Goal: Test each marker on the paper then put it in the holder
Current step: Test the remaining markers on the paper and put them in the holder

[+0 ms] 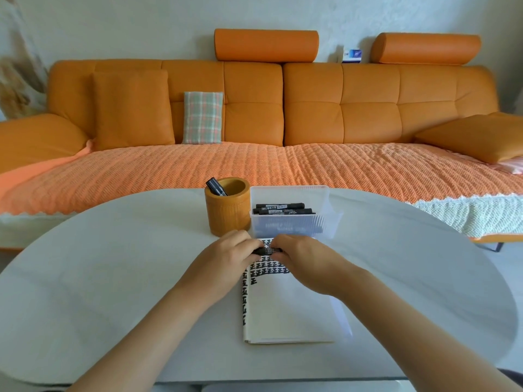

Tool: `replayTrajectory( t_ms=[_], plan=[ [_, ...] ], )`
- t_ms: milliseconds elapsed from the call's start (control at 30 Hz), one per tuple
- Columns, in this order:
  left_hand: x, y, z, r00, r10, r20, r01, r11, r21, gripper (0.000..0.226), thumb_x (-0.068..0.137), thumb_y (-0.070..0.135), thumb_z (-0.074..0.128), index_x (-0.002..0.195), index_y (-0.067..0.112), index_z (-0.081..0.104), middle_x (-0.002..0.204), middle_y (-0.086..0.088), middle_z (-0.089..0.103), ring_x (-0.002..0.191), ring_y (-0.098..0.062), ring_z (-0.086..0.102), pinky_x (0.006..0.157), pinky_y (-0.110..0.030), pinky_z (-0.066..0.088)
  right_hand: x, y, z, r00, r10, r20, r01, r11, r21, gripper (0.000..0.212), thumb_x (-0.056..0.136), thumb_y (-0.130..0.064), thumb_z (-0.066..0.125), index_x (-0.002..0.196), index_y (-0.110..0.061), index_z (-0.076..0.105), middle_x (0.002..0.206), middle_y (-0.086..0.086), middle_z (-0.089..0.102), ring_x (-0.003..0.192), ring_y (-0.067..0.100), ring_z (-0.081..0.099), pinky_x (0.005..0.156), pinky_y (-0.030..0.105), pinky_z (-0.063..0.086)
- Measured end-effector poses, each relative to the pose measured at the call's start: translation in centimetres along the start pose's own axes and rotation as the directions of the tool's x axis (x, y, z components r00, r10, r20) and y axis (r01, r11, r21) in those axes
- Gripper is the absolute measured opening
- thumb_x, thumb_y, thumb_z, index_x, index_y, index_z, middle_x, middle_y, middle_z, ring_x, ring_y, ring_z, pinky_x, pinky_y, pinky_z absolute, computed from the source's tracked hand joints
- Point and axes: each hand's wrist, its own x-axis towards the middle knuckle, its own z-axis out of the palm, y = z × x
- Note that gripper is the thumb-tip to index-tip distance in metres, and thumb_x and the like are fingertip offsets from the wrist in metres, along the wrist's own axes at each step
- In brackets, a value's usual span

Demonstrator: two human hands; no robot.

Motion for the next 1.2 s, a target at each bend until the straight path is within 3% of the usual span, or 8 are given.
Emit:
replayTrajectory(
  t_ms=[367, 433, 567, 700, 800, 900, 1000, 1200],
  plan=[
    [0.1, -0.7, -0.1, 0.965, -0.212, 0.156, 0.244, 0.941, -0.234, 0.016, 0.097, 0.024, 0.055, 0.102, 0.016, 0.069, 0.090, 0.003, 0.065, 0.085, -0.010, 0.059, 0.078, -0.040, 0.049, -0.1, 0.8, 0.5, 0.947, -0.261, -0.188, 0.189, 0.925, -0.330, 0.033, 0.098, -0.035, 0.041, 0.094, -0.016, 0.067, 0.073, -0.002, 0.056, 0.063, 0.021, 0.052, 0.049, 0.034, 0.039],
    [0.0, -0.9, -0.3, 0.975, -0.183, 0.130, 0.206, 0.958, -0.198, 0.015, 0.096, 0.022, 0.058, 0.103, 0.016, 0.069, 0.089, 0.003, 0.063, 0.085, -0.011, 0.057, 0.075, -0.039, 0.049, -0.2, 0.4, 0.6, 0.963, -0.193, -0.188, 0.138, 0.953, -0.271, 0.032, 0.100, -0.035, 0.042, 0.092, -0.016, 0.067, 0.073, -0.001, 0.060, 0.064, 0.022, 0.055, 0.051, 0.035, 0.040],
    [-0.3, -1.0, -0.7, 0.996, -0.024, 0.086, 0.027, 0.999, -0.031, 0.012, 0.089, 0.016, 0.066, 0.101, 0.015, 0.068, 0.086, 0.006, 0.056, 0.081, -0.007, 0.049, 0.066, -0.027, 0.046, -0.1, -0.2, 0.3, 0.994, 0.094, 0.058, -0.105, 0.966, 0.237, 0.031, 0.100, -0.028, 0.051, 0.077, -0.011, 0.062, 0.069, 0.005, 0.059, 0.064, 0.014, 0.049, 0.064, 0.033, 0.042],
    [-1.1, -3.6, -2.1, 0.970, -0.224, 0.093, 0.230, 0.971, -0.065, 0.018, 0.098, 0.025, 0.053, 0.109, 0.018, 0.066, 0.095, 0.008, 0.057, 0.089, -0.008, 0.053, 0.080, -0.031, 0.047, -0.9, 1.2, -1.2, 0.995, 0.093, 0.017, -0.095, 0.976, 0.194, 0.030, 0.100, -0.024, 0.054, 0.077, -0.005, 0.058, 0.065, 0.007, 0.056, 0.059, 0.014, 0.046, 0.063, 0.036, 0.042],
    [-2.4, -5.1, -2.1, 0.946, -0.306, 0.111, 0.315, 0.946, -0.076, 0.021, 0.097, 0.029, 0.054, 0.108, 0.020, 0.069, 0.095, 0.010, 0.053, 0.088, -0.006, 0.053, 0.081, -0.033, 0.048, -1.3, 2.2, -1.3, 0.994, 0.099, -0.047, -0.088, 0.978, 0.190, 0.028, 0.099, -0.025, 0.055, 0.083, -0.004, 0.063, 0.077, 0.007, 0.058, 0.070, 0.017, 0.054, 0.072, 0.039, 0.047],
    [-3.2, -4.8, -1.0, 0.933, -0.329, 0.143, 0.340, 0.938, -0.060, 0.023, 0.095, 0.032, 0.058, 0.114, 0.025, 0.068, 0.096, 0.011, 0.052, 0.085, -0.004, 0.052, 0.077, -0.027, 0.047, -1.1, 2.1, -0.5, 0.992, 0.117, -0.045, -0.107, 0.977, 0.185, 0.021, 0.099, -0.024, 0.055, 0.105, -0.011, 0.069, 0.091, -0.002, 0.057, 0.080, 0.009, 0.057, 0.077, 0.025, 0.045],
    [-3.4, -4.4, -0.2, 0.928, -0.350, 0.128, 0.356, 0.934, -0.031, 0.018, 0.092, 0.035, 0.061, 0.109, 0.029, 0.063, 0.098, 0.015, 0.054, 0.089, -0.003, 0.049, 0.076, -0.026, 0.046, -1.0, 1.4, -0.1, 0.988, 0.147, -0.042, -0.133, 0.962, 0.238, 0.038, 0.099, -0.015, 0.052, 0.133, -0.033, 0.055, 0.098, -0.009, 0.056, 0.076, 0.000, 0.054, 0.071, 0.011, 0.039],
    [-4.0, -4.1, 0.2, 0.954, -0.283, 0.099, 0.283, 0.959, 0.009, 0.016, 0.092, 0.034, 0.061, 0.103, 0.024, 0.066, 0.095, 0.013, 0.054, 0.091, -0.005, 0.045, 0.077, -0.027, 0.046, -1.1, -0.1, 0.0, 0.991, 0.129, -0.038, -0.102, 0.907, 0.407, 0.038, 0.099, -0.005, 0.044, 0.108, -0.036, 0.063, 0.101, -0.009, 0.052, 0.075, 0.012, 0.062, 0.062, 0.032, 0.056]
  ],
)
